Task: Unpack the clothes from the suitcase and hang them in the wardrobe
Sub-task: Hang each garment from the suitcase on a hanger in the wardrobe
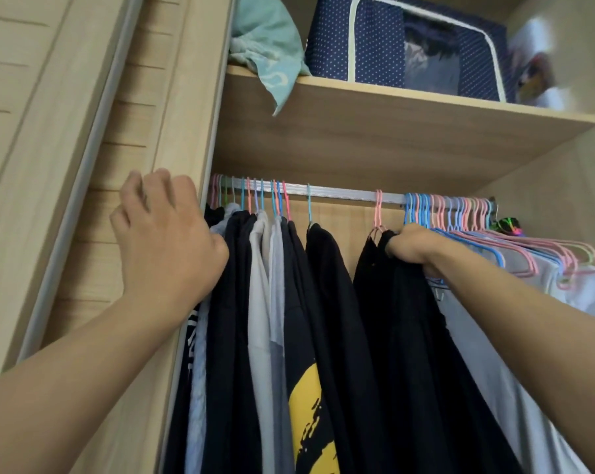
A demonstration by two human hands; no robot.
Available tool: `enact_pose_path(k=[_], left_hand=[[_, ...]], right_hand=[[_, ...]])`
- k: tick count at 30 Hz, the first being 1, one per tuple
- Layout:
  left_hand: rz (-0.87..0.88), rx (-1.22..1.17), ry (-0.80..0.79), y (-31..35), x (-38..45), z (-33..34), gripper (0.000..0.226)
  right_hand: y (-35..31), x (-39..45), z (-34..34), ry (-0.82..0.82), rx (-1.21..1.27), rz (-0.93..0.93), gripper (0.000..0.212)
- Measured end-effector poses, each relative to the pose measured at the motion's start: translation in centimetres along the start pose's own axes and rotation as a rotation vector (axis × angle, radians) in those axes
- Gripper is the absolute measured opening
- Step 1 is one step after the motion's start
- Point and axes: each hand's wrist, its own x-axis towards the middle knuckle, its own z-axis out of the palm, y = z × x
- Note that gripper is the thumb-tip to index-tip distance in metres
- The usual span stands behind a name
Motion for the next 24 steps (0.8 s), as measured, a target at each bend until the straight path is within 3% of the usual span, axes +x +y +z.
enact_pose_path(k=[7, 9, 13, 17, 18, 19, 22, 24], left_hand=[[0.009, 0.000, -0.003, -0.1, 0.1, 0.2, 0.054], [0.012, 0.002, 0.000, 0.0, 0.1, 0.2, 0.056], [0.017, 0.002, -0.004, 0.2, -0.1, 0.3, 0.058], [0.032, 0.027, 0.000, 0.2, -0.4, 0.3, 0.060], [0.032, 0.037, -0.008, 0.2, -0.5, 0.3, 0.061], [0.031, 0.041, -0.015, 0.3, -0.5, 0.2, 0.062], [0.019, 0.029, -0.017, 0.4, -0.6, 0.0, 0.065], [0.024, 0.025, -0.021, 0.4, -0.8, -0.1, 0.064]], right_hand=[[-11.6, -1.9, 7.4, -0.207, 0.295, -0.331, 0.015], [-14.0, -1.5, 8.8, -0.209, 0.311, -0.378, 0.027], [-13.9, -2.1, 9.6, -0.241, 0.294, -0.403, 0.036], [-9.7, -2.6, 6.7, -0.557, 0.419, -0.367, 0.039], [-7.8, -2.4, 5.5, -0.529, 0.430, -0.360, 0.043], [-5.6, -1.9, 4.3, -0.374, 0.307, -0.368, 0.044], [1.2, 0.5, 0.6, 0.302, -0.573, -0.313, 0.023], [5.2, 1.2, -1.6, 0.403, -0.869, -0.151, 0.031]])
